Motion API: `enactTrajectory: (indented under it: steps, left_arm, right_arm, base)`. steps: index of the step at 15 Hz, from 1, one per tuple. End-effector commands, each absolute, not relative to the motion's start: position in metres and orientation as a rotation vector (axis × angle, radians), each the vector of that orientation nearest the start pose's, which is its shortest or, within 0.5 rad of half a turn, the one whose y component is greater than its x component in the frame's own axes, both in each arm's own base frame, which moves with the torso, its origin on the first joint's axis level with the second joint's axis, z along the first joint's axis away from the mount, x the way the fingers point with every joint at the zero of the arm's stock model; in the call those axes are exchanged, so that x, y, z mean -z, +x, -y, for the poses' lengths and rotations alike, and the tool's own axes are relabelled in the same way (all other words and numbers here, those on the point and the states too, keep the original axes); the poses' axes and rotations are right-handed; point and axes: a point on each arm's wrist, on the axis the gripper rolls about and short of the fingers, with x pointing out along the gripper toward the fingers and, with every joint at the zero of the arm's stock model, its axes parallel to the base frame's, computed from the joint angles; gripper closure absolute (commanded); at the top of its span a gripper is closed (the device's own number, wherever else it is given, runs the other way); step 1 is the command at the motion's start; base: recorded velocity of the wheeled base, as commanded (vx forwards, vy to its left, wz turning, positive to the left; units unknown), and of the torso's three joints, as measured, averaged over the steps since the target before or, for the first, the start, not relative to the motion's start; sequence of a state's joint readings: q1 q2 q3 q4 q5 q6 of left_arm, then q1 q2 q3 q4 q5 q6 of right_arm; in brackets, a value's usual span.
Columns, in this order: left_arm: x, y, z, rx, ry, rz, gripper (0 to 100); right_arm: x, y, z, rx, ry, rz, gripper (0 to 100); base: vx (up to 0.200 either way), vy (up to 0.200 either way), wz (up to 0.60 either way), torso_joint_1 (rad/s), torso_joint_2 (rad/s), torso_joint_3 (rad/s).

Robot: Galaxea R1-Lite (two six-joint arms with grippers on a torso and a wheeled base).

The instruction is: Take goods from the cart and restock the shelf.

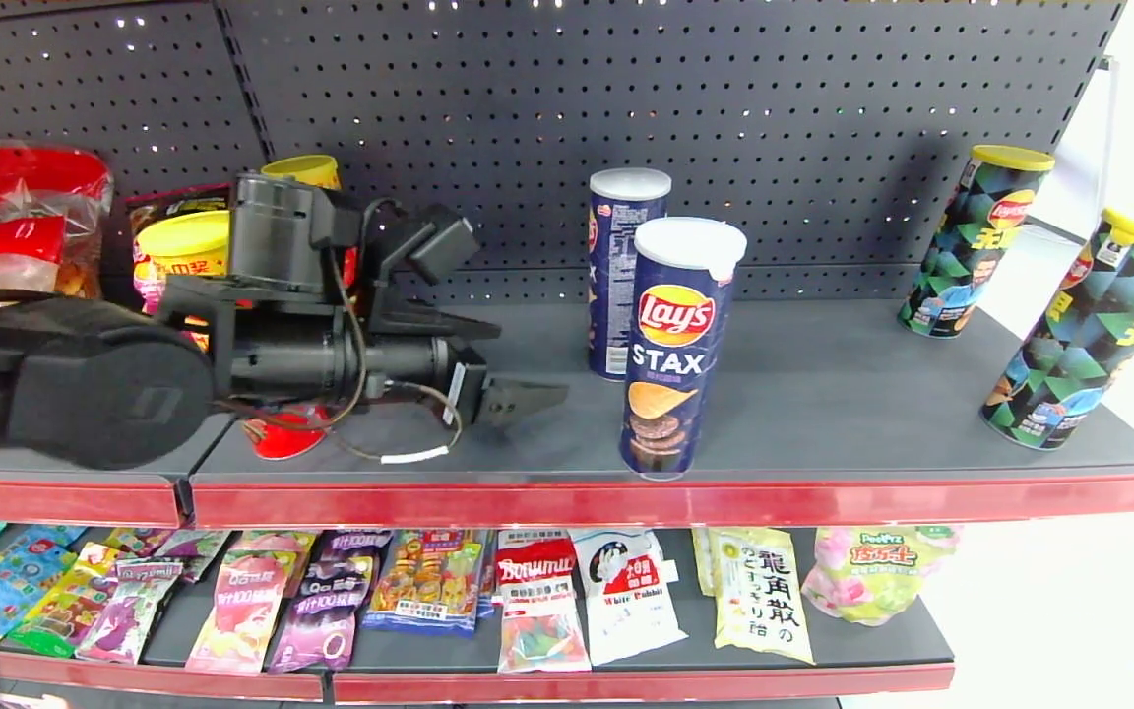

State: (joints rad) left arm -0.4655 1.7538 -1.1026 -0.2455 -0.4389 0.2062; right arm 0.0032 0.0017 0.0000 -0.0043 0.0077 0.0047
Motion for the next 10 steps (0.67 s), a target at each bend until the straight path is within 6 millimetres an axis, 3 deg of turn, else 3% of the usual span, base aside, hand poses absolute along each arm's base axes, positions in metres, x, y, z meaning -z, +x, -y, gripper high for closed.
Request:
enactTrajectory:
  steps: [1,4,6,7,10]
  left_arm:
    - [-0.222,0.227,0.127,0.897,0.206,-0.318,0]
    - [-0.226,0.162,0.093,0.891,0.212,-0.392,0]
    - [-0.232,0.11,0.062,0.844,0.216,-0.36,0]
    - [-0.233,0.092,0.052,0.806,0.215,-0.334,0]
    - [-0.225,0.053,0.016,0.359,0.207,-0.215,0]
  right_arm:
    - [-0.076,-0.023,0.0,-0.011,0.005,0.003,0]
    - [-0.076,-0.023,0.0,-0.012,0.005,0.003,0]
    - [-0.076,-0.023,0.0,-0.011,0.005,0.003,0]
    - [-0.076,-0.023,0.0,-0.011,0.005,0.003,0]
    - [-0.076,-0.023,0.0,-0.011,0.005,0.003,0]
  base:
    - [0.0,0.0,0.0,0.0,0.0,0.0]
    - [0.0,0.0,0.0,0.0,0.0,0.0]
    - [0.0,0.0,0.0,0.0,0.0,0.0]
    - [0.0,0.0,0.0,0.0,0.0,0.0]
    - [0.0,0.0,0.0,0.0,0.0,0.0]
